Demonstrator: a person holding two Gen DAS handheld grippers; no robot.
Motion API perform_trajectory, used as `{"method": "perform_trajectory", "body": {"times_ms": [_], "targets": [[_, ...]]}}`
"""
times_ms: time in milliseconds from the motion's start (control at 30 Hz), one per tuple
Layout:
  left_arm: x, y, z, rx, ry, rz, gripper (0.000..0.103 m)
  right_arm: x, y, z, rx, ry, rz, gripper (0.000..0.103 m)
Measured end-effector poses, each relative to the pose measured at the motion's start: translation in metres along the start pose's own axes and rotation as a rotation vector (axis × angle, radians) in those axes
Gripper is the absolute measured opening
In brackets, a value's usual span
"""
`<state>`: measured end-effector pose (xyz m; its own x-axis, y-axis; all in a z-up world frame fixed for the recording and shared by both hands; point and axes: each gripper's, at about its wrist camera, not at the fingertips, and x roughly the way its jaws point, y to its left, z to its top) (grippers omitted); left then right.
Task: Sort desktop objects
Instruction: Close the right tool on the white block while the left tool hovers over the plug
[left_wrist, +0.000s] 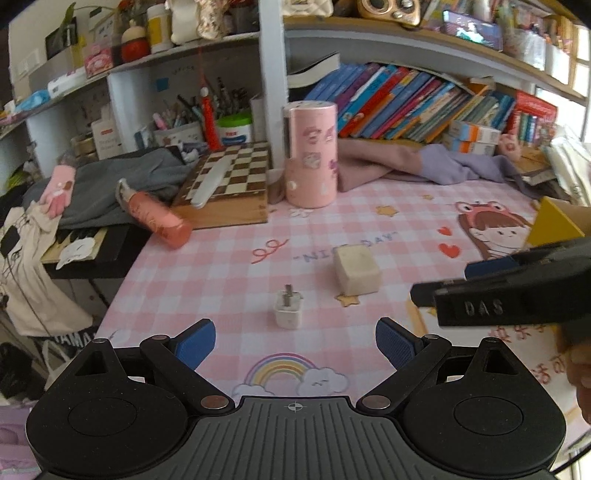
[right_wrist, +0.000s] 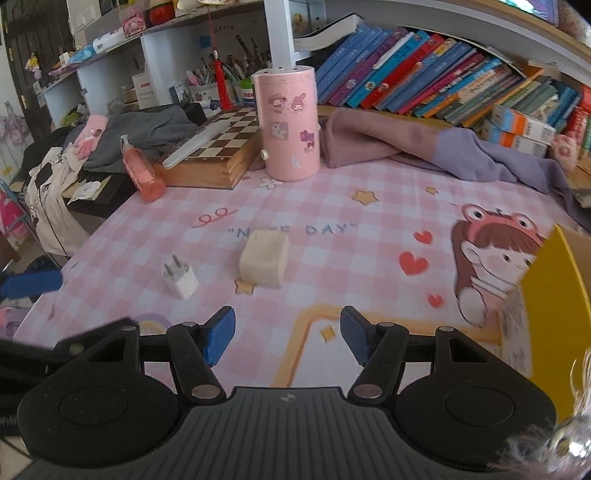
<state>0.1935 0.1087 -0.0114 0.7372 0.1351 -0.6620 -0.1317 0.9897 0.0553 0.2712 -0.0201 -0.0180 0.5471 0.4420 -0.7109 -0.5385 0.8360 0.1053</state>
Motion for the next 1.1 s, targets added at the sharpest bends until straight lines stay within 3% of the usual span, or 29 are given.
{"method": "perform_trajectory", "body": {"times_ms": [433, 767, 933, 1100], "targets": [[0.032, 0.009, 0.009, -0.034, 0.067, 0.079, 0.096, 0.097, 0.013, 0.041, -0.09, 0.069, 0.056, 0.065], [0.046, 0.009, 0.011, -0.053, 0.108, 0.09, 0.096, 0.134, 0.019, 0.046, -0.125, 0.101, 0.052, 0.063], [0.058, 0.003, 0.012, -0.042, 0.121, 0.074, 0.096, 0.132, 0.014, 0.048, -0.136, 0.084, 0.05, 0.043], [0.069, -0.002, 0.016, -0.021, 0.126, 0.055, 0.096, 0.106, -0.002, 0.048, -0.091, -0.02, -0.049, 0.04]]}}
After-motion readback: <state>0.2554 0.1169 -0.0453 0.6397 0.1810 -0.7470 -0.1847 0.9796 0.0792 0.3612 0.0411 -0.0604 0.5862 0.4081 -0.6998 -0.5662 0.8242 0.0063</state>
